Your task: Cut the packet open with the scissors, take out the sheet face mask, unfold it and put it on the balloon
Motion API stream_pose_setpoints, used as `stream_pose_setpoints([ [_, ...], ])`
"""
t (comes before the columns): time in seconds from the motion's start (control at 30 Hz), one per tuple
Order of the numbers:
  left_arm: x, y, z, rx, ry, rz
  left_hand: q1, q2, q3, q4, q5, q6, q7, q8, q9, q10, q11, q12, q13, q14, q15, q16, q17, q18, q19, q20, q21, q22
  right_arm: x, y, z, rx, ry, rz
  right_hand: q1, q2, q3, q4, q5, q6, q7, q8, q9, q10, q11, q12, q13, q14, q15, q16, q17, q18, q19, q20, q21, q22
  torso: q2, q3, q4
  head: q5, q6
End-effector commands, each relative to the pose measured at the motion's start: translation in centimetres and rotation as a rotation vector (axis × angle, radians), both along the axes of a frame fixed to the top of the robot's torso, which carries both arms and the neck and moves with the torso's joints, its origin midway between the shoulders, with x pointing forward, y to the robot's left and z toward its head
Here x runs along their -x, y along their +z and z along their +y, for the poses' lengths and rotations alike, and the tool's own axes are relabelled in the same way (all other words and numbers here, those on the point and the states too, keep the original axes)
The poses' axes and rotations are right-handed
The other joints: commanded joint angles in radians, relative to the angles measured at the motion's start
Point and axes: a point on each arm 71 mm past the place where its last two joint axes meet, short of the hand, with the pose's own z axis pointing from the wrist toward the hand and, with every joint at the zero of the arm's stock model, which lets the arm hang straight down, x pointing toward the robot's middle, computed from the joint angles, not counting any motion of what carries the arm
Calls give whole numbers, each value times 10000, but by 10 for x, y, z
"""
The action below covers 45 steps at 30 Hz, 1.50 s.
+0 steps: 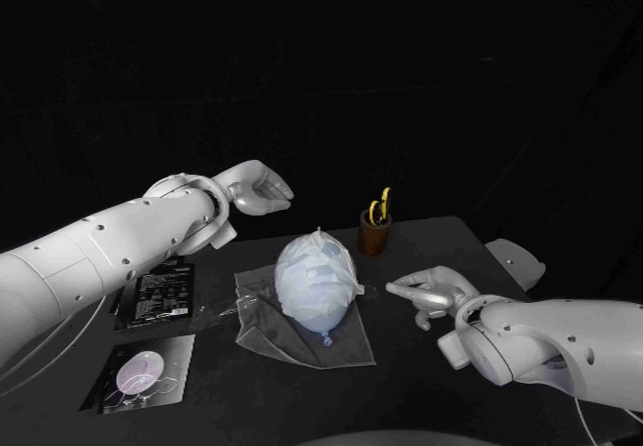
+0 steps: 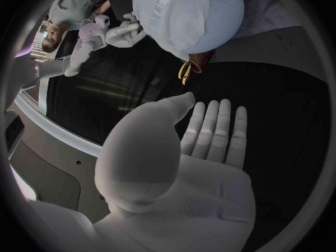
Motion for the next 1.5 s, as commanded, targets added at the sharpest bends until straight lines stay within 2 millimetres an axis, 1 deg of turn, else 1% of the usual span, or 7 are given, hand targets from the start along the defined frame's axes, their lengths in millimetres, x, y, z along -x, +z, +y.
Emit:
stream_pose_setpoints([
  [0.03, 0, 2, 5, 390, 318, 35, -60, -65, -21, 54, -39, 77, 260, 66, 18, 72, -7, -42, -13, 67, -11, -53, -14, 94, 100, 3, -69, -20, -3, -4, -8, 240, -312, 183, 116, -16, -92, -5, 17, -74, -5, 91, 25, -59, -4, -29, 133, 13, 50, -33, -24, 187, -50, -1, -49, 166, 9, 2, -8, 40, 24],
  [0.3, 4, 1, 25, 1173, 877, 257, -54, -104, -45, 124, -36, 412, 81, 262, 84, 559, -178, 17, 6, 562, -180, 60, 13, 280, 573, -28, 3, -86, -9, -2, -16, 398, -343, -461, 681, 195, -168, -180, 100, -128, -24, 452, 118, -29, -35, 89, 81, 50, 21, 12, 20, 170, 66, -24, 19, 162, 4, 8, -10, 213, 74],
  [0.43, 8, -4, 38, 1817, 1444, 1018, -107, -95, -203, 219, -36, 791, -181, 475, 165, 1442, -515, 161, 38, 2134, -684, 989, 457, 956, 2571, -367, 1122, 362, -15, 6, -12, 241, 106, -1304, 1178, 432, -61, -450, 19, 31, -42, 771, 163, -55, -61, 134, 20, 42, 2, 13, 3, 172, 75, -44, -30, 144, -8, 15, 2, 336, 75],
  [0.8, 24, -21, 57, 1915, 2349, 2118, -501, -424, -1270, 800, -38, 1228, -528, 692, 195, 2526, -974, 519, 236, 3174, -1259, 3676, 2141, 896, 3715, -1068, 2414, 1102, -56, 57, 12, 336, 1697, -3500, 1419, 634, 103, -657, -241, 703, -228, 1020, -50, 564, -227, 1255, 546, 425, -141, 516, 810, -52, 812, -161, 1314, 609, 46, 3, 32, 555, 53],
  [1.07, 41, -38, 56, 1754, 2311, 2461, -461, -649, -2213, 1470, -25, 1043, -540, 749, 162, 2120, -972, 1502, 941, 2204, -1211, 4856, 2975, 835, 3248, -999, 2674, 1387, -88, 91, 27, 954, 2510, -4406, 1191, 447, -108, -593, -556, 699, -214, 846, -334, 935, -216, 1949, 938, 630, -151, 794, 1261, -178, 1212, -203, 2049, 894, 86, 0, 66, 654, 4],
  [1.27, 49, -44, 48, 1963, 2190, 2505, -77, -583, -2596, 1706, -28, 832, -455, 826, 149, 1202, -809, 1928, 1271, 1239, -995, 4844, 2986, 751, 2601, -780, 2473, 1363, -98, 97, 34, 1178, 2712, -4679, 1258, 147, -347, -578, -604, 323, -98, 612, -672, -1504, -78, -2337, -1956, -970, -26, -1418, -2056, 566, -1295, -58, -2681, -672, 142, -25, 76, 724, 21],
  [1.5, 51, -47, 40, 2007, 2154, 2403, 268, -497, -2982, 1906, -35, 608, -330, 903, 115, 228, -567, 2094, 1334, 272, -694, 4476, 2681, 695, 1903, -481, 1980, 1119, -104, 102, 40, 1498, 3010, -5228, 1418, -202, -47, -320, -621, 175, 191, 639, -890, -3517, 322, -6492, -5764, -4345, 435, -6016, -6291, 488, -2812, 383, -4827, -2259, 219, -44, 86, 746, 55],
])
